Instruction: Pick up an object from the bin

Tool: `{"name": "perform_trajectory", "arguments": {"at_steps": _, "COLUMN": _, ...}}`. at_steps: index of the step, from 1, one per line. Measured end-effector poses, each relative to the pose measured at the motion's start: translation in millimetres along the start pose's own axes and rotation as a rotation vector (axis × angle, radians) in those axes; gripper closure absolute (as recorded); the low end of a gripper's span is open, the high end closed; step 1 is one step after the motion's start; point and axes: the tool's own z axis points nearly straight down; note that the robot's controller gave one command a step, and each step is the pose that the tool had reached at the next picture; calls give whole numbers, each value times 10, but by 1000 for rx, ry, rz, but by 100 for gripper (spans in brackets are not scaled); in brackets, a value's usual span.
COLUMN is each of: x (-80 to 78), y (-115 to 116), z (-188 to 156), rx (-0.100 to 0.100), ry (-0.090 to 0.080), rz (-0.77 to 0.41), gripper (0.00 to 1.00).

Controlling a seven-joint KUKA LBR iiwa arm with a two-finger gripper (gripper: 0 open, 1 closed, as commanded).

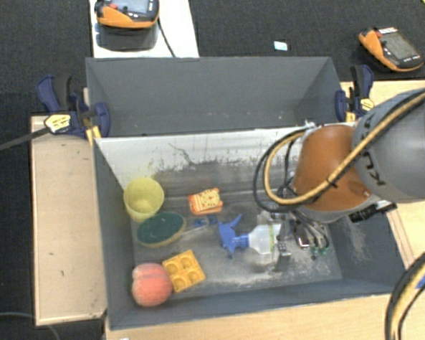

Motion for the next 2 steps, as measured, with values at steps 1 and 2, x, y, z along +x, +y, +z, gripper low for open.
{"name": "perform_trajectory", "arguments": {"at_steps": 1, "x": -236, "y": 309, "z": 97, "rx": -1, "ry": -2, "rz": 75, "gripper": 0}}
{"name": "perform_trajectory", "arguments": {"at_steps": 2, "x": -51, "y": 333, "z": 159, "rx": -1, "ry": 1, "rz": 86, "gripper": 0}}
